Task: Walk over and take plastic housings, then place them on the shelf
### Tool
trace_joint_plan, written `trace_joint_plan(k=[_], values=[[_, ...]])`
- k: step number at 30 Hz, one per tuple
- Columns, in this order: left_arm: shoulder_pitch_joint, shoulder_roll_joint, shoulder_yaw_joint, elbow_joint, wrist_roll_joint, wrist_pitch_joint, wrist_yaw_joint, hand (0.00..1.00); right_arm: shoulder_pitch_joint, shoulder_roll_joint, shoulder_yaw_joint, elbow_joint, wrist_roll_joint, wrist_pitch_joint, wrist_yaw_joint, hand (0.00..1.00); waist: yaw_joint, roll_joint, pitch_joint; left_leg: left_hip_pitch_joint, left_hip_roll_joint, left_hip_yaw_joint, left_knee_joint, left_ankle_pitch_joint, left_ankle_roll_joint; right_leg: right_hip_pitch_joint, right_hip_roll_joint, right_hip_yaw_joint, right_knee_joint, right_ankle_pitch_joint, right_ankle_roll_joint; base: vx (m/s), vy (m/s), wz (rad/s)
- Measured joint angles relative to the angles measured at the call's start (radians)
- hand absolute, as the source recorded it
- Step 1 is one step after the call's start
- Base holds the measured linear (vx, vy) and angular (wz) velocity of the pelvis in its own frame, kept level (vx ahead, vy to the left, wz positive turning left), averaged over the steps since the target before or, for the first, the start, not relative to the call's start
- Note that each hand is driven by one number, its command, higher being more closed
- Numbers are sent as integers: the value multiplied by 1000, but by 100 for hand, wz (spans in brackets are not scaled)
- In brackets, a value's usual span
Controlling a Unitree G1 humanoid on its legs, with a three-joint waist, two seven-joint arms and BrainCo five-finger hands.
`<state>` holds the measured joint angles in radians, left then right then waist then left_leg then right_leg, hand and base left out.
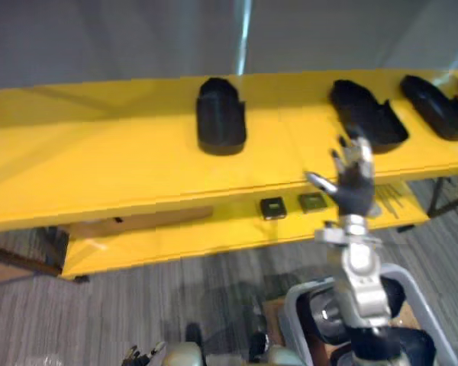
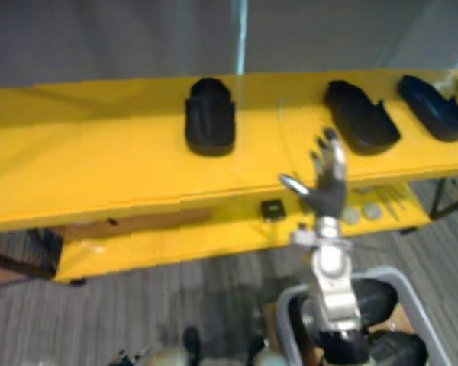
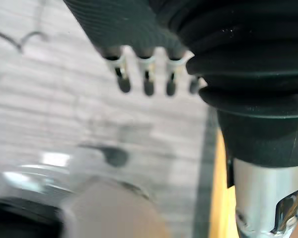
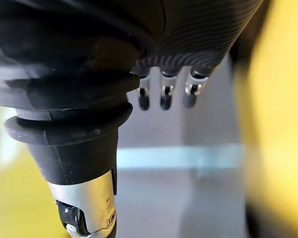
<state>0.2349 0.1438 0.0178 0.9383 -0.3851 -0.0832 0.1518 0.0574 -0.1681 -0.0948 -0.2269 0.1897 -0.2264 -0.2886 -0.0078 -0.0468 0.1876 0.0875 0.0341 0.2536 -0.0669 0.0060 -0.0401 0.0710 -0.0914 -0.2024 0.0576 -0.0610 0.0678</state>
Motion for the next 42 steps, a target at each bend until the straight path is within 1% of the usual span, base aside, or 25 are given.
trace_joint_plan(k=[1,3,4,6,8,9,11,13,15,17,20,22,25,26,27,28,31,33,36,37,38,39,40,41,42], values=[[0,0,-1,6,0,0,0,0,21,1,-23,3,1,-2,-16,0,-7,3,-8,4,0,7,-5,0,0,-1,1,12,0,1,1,44,34,-43],[-8,-1,-1,22,4,19,-2,0,93,8,-118,5,1,-14,-85,0,-29,15,-25,19,0,34,-13,-2,-2,-2,4,42,-1,2,4,5,19,-37],[-12,0,-1,27,10,27,-3,0,109,11,-141,7,3,-19,-97,0,-38,17,-29,19,0,36,-13,-2,-2,-3,4,43,-1,2,4,-3,8,-16],[-21,3,-1,35,21,46,-6,0,151,23,-194,17,44,-52,-117,0,-59,16,-32,29,2,53,-14,-2,-2,-5,6,55,0,5,5,7,2,-22],[-24,4,-2,40,43,71,-9,0,182,44,-221,32,78,-78,-129,0,-63,21,-37,36,6,86,-14,-5,-6,-15,12,87,-1,14,5,-18,1,-44],[-31,4,-2,50,51,76,-10,0,195,55,-230,48,93,-83,-129,0,-66,22,-40,38,6,92,-14,-5,-6,-18,13,98,-1,17,7,-36,-1,-28],[-40,6,-4,65,81,87,-22,0,232,84,-240,117,180,-92,-117,0,-82,18,-44,46,6,112,-19,-5,-6,-17,14,109,-5,23,5,-49,6,-23],[-40,8,-9,68,91,98,-26,0,248,111,-242,147,237,-119,-85,0,-85,20,-47,51,6,124,-20,-7,-6,-16,15,123,-8,26,5,-43,8,-23],[-44,16,-41,76,119,116,-40,0,261,133,-240,156,258,-154,-46,0,-93,26,-52,51,5,144,-20,-11,-8,-19,16,140,-18,34,9,-56,13,-26],[-56,17,-45,86,165,131,-51,0,268,134,-240,155,269,-170,-17,0,-93,30,-57,51,5,165,-21,-14,-6,-27,17,157,-24,41,10,-55,20,-30],[-73,31,-86,103,229,153,-63,0,269,134,-216,155,269,-170,-11,0,-98,32,-59,52,5,196,-21,-23,-11,-39,22,187,-35,47,12,-30,13,-27],[-77,40,-117,107,250,159,-72,0,268,134,-194,155,269,-169,-12,0,-112,30,-58,53,6,216,-21,-26,-12,-46,25,207,-38,51,13,11,6,-34],[-84,44,-137,112,293,183,-91,0,271,134,-182,155,267,-166,-21,0,-116,33,-59,72,9,281,-20,-35,-16,-54,37,266,-48,81,8,58,13,-62],[-90,45,-157,116,321,188,-94,0,275,133,-182,155,267,-165,-24,0,-121,31,-59,87,10,305,-20,-39,-22,-51,41,290,-51,85,8,47,9,-55],[-90,46,-161,117,334,188,-96,0,285,133,-182,155,267,-165,-32,0,-139,30,-61,94,11,319,-19,-45,-25,-50,44,303,-53,85,9,35,4,-46],[-91,47,-165,117,347,188,-96,0,288,133,-182,155,268,-165,-38,0,-147,30,-61,99,11,328,-19,-48,-28,-50,46,311,-53,86,10,21,-2,-40],[-107,57,-216,124,353,188,-96,0,306,133,-179,155,269,-166,-41,0,-174,31,-63,109,9,354,-15,-57,-27,-52,49,337,-54,88,13,0,-3,-25],[-121,63,-243,124,353,188,-96,0,325,134,-177,154,269,-166,-40,0,-178,31,-63,117,9,362,-15,-62,-28,-52,50,347,-55,89,15,-28,-8,-19],[-133,69,-280,121,343,185,-95,0,336,133,-152,147,267,-167,-38,0,-197,31,-65,122,9,368,-15,-69,-31,-53,51,352,-56,88,15,-52,-16,-7],[-133,70,-282,120,342,184,-95,0,336,133,-141,146,267,-167,-36,0,-197,31,-65,121,10,373,-9,-74,-32,-54,53,357,-56,87,15,-54,-25,-21],[-132,74,-285,119,321,178,-94,0,334,133,-116,146,267,-167,-25,0,-191,30,-65,104,25,380,51,-104,-33,-58,55,372,-53,87,15,-38,-30,-30],[-132,77,-286,119,301,173,-93,0,328,132,-102,146,267,-167,-11,0,-186,29,-66,73,39,354,140,-140,-24,-64,57,391,-50,87,15,-52,-42,-48],[-131,81,-286,111,284,169,-91,0,318,128,-87,147,267,-167,0,0,-180,29,-67,24,63,287,251,-178,-5,-81,62,409,-46,86,12,-76,-90,-65],[-128,81,-284,90,260,163,-87,0,298,106,-66,148,265,-169,20,0,-166,43,-66,-51,86,150,394,-226,28,-102,79,444,-32,85,7,-48,-27,-92],[-117,79,-275,79,224,155,-82,0,265,71,-41,159,258,-170,34,0,-152,61,-63,-106,95,26,493,-272,43,-116,99,486,-19,89,-1,-26,20,-96]])
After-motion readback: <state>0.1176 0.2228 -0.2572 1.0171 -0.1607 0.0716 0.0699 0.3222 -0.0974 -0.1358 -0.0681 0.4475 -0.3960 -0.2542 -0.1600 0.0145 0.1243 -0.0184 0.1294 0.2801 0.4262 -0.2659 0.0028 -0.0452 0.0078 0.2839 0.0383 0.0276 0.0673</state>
